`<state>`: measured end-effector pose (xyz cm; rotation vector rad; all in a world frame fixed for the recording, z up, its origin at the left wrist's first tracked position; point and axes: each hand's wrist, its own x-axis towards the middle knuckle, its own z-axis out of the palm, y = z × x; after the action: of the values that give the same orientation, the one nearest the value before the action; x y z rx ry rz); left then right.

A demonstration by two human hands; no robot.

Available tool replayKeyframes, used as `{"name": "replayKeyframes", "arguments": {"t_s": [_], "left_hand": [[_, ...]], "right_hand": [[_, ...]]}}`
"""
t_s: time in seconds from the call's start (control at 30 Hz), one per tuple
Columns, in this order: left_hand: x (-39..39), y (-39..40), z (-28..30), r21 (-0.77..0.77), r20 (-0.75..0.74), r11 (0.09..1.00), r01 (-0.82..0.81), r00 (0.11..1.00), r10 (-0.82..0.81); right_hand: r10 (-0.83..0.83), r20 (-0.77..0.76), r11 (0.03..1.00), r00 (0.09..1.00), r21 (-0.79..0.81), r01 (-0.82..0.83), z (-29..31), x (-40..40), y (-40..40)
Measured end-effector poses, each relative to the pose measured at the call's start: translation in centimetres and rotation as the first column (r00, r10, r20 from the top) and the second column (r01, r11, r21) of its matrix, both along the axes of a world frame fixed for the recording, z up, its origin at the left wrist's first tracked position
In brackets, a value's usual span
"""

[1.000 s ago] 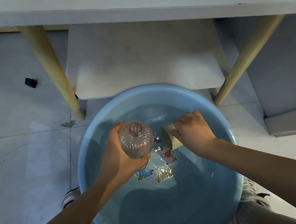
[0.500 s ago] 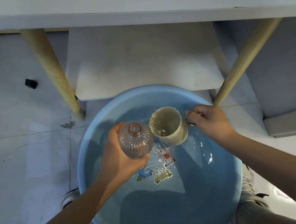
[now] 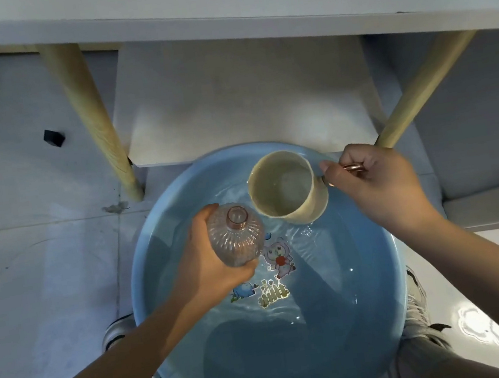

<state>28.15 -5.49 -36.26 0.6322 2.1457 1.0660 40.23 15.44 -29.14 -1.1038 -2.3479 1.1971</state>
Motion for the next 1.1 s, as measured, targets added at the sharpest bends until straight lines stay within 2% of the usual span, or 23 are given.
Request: {"name": "replayKeyframes", "arguments": {"t_s": [0.23, 0.47, 0.83, 1.1], "left_hand": [[0.0, 0.1, 0.0, 0.002, -0.006, 0.999, 0.037, 0.999, -0.037], [0.0, 0.3, 0.1, 0.007, -0.019, 0.998, 0.07, 0.997, -0.07], [0.0, 0.4, -0.4, 0.022, 0.009, 0.998, 0.059, 0.998, -0.059], [0.1, 0.7, -0.1, 0.029, -0.01, 0.998, 0.061, 0.998, -0.061]], "right_hand": [[0.086, -0.019, 0.964, 0.996, 0.255, -0.078, 1.6, -0.6, -1.1], [0.21, -0.057, 0.832, 0.976, 0.534, -0.148, 1.8, -1.0, -1.5], [0.238, -0.068, 0.735, 0.969, 0.664, -0.134, 1.7, -1.0, -1.1], [0.257, -0.083, 0.717, 0.963, 0.684, -0.132, 1.5, -1.0, -1.0]]}}
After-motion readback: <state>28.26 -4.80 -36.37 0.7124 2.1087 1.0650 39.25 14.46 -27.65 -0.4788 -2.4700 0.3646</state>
